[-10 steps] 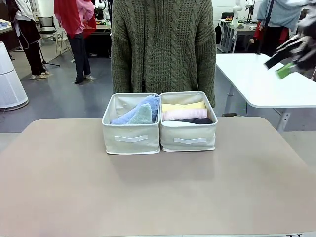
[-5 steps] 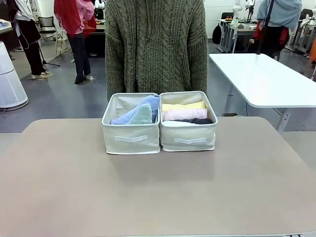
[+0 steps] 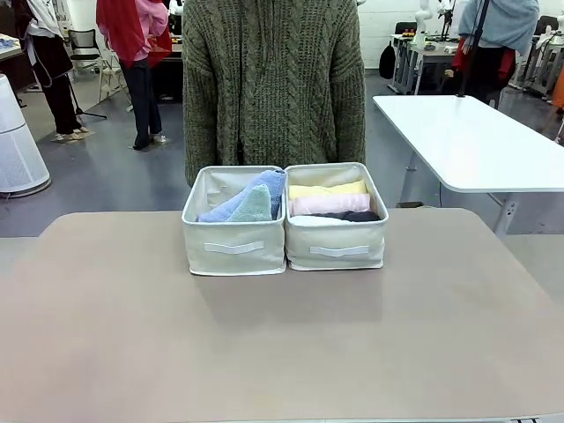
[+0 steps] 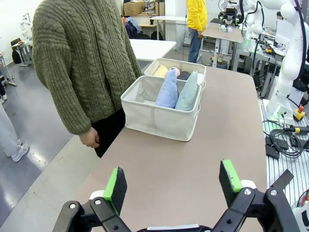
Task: Sort the towels based on their folding style.
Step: Pick up another triangle-folded towel from the table and place it in the left Fabric basket.
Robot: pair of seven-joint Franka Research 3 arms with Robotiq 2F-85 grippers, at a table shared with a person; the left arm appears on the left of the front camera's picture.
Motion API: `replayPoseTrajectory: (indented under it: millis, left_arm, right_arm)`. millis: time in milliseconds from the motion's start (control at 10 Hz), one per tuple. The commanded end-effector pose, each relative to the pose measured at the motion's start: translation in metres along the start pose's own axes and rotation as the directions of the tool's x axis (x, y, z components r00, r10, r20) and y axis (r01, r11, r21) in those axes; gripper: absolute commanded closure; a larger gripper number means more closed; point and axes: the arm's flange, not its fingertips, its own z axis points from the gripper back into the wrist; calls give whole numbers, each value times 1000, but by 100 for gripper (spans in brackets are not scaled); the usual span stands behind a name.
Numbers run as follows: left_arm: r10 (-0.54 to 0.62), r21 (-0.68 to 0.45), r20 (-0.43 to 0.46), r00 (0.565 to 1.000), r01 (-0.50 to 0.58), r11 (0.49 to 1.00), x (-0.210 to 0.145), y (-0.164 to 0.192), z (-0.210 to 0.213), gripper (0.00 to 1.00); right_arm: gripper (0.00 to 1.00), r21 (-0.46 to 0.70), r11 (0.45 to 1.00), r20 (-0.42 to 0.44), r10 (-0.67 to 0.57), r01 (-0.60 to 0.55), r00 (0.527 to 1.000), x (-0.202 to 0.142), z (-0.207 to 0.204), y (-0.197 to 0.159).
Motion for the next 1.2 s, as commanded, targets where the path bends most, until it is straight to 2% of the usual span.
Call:
replayPoseTrajectory:
  millis: [0, 1100]
  left_arm:
    - [-2, 1, -9, 1000, 2, 1000, 1, -2, 0, 0]
    - [-2, 1, -9, 1000, 2, 1000, 1, -2, 0, 0]
  right_arm:
    - [0, 17, 1000, 13, 11, -11, 1000, -3, 3, 3]
    - [0, 17, 1000, 13, 11, -11, 1000, -3, 3, 3]
